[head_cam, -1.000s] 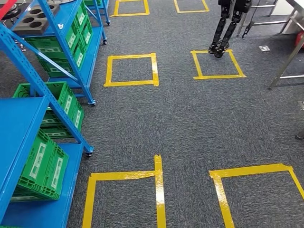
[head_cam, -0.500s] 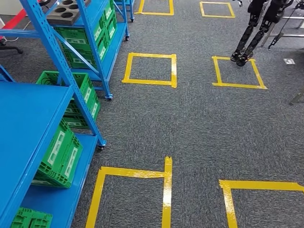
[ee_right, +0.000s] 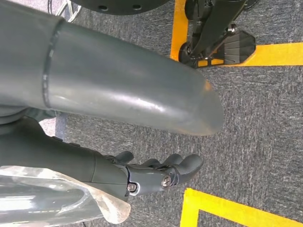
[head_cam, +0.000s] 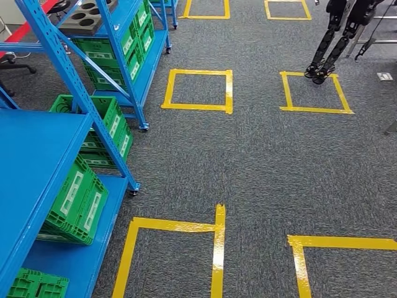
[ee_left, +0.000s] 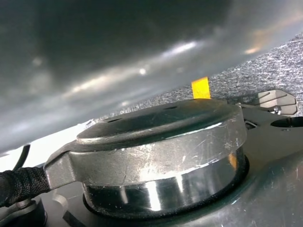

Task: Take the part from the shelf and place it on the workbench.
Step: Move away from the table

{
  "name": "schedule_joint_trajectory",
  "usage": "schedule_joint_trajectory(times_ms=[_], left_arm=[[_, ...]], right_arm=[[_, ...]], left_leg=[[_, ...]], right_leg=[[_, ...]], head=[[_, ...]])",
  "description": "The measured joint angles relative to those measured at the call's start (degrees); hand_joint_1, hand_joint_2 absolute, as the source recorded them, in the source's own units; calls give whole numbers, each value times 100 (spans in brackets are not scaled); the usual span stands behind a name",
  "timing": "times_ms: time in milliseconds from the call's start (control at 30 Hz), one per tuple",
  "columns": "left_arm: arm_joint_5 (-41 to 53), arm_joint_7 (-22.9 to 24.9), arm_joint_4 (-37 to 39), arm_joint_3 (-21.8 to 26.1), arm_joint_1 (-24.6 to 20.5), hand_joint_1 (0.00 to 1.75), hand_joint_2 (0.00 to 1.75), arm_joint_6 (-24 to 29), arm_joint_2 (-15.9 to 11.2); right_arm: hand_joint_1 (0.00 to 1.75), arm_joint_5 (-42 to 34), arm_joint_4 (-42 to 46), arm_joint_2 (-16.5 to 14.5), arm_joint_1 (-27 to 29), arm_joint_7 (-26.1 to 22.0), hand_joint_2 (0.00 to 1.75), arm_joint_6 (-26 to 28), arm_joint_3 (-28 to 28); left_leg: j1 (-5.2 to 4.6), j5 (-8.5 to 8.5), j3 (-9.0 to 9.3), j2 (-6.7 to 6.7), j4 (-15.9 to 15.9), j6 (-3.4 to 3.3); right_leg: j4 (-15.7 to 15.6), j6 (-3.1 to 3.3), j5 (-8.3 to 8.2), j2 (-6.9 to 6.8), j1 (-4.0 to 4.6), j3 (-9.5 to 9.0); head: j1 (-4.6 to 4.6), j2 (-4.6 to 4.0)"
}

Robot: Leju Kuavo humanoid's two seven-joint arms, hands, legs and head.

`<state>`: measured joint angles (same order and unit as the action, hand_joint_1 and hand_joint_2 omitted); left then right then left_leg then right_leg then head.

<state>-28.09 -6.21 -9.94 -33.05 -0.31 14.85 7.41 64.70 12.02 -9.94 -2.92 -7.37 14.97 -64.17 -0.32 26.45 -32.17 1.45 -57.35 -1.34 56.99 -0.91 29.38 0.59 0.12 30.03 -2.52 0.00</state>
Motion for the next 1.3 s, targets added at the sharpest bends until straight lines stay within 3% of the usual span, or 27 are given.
schedule_joint_trajectory(times_ms=[100,367,633,733,800,867,900,933,967,1000,1033,1100,1133,1233,1300], left_arm=[[0,-1,0,0,0,0,0,-5,0],[15,-11,0,0,-1,0,0,-67,0],[66,-107,0,-2,-3,0,0,-45,-14],[66,-109,0,-2,-5,0,0,-43,-10],[66,-111,0,-2,-8,0,0,-43,-3],[66,-114,0,-2,-6,0,0,-43,-1],[66,-114,0,-2,-4,0,0,-43,0],[66,-114,0,-2,-2,0,0,-43,0],[66,-114,0,-2,-1,0,0,-43,1],[66,-114,0,-2,-1,0,0,-43,3],[66,-114,0,-2,-2,0,0,-43,7],[66,-114,0,-2,-4,0,0,-37,6],[67,-114,0,-2,-5,0,0,-33,4],[68,-115,0,-2,-3,0,0,-18,-1],[69,-114,0,-3,-3,0,0,-9,-1]], right_arm=[[0,0,0,0,0,1,0,0,0],[0,-7,-1,0,0,13,0,-9,0],[0,-5,-4,-3,2,54,0,-10,0],[0,-1,-4,-4,0,57,0,-10,0],[0,4,-4,-4,0,57,0,-10,0],[0,7,-4,-4,3,58,0,-9,0],[0,7,-4,-4,6,58,0,-9,0],[0,7,-4,-4,12,60,0,-10,0],[0,7,-4,-4,16,61,0,-10,0],[0,8,-4,-4,16,62,0,-11,0],[0,8,-4,-4,14,63,0,-11,0],[0,8,-8,-15,-1,64,0,-11,0],[0,9,-10,-21,-4,66,0,-12,0],[0,8,-13,-27,10,74,0,-15,-1],[0,8,-13,-26,11,75,0,-14,-2]], left_leg=[[5,2,-1,0,3,54],[-5,3,-5,0,-1,61],[-38,39,-32,0,-75,-2],[-24,0,-15,-3,-4,-55],[10,-49,9,-10,81,-98],[18,-64,5,-19,99,-112],[17,-64,1,-22,97,-111],[18,-64,-1,-24,93,-109],[21,-60,-2,-22,89,-102],[28,-54,-1,-16,80,-88],[36,-44,0,-9,64,-64],[28,-17,-10,8,17,13],[20,-10,-16,14,-3,50],[34,-4,-31,25,-37,136],[52,161,-130,-18,-272,181]], right_leg=[[6,10,3,0,2,3],[6,9,2,0,-15,2],[-4,-50,-11,-2,-43,-4],[-9,-106,7,-3,-48,3],[300,-147,233,-8,-53,158],[1056,-182,626,-13,-74,513],[1420,-201,762,-14,-83,683],[1622,-216,794,-17,-90,779],[1594,-228,712,-20,-100,768],[1327,-240,531,-22,-114,638],[913,-252,313,-23,-135,430],[216,-245,85,9,-148,82],[64,-216,64,24,-143,-1],[36,-70,56,17,-115,-38],[29,11,33,-9,-113,-41]], head=[[-1,0],[-3,0],[0,0],[-2,1],[-22,1],[-42,0],[-46,0],[-46,0],[-46,0],[-46,0],[-46,0],[-53,0],[-48,0],[-17,0],[5,0]])
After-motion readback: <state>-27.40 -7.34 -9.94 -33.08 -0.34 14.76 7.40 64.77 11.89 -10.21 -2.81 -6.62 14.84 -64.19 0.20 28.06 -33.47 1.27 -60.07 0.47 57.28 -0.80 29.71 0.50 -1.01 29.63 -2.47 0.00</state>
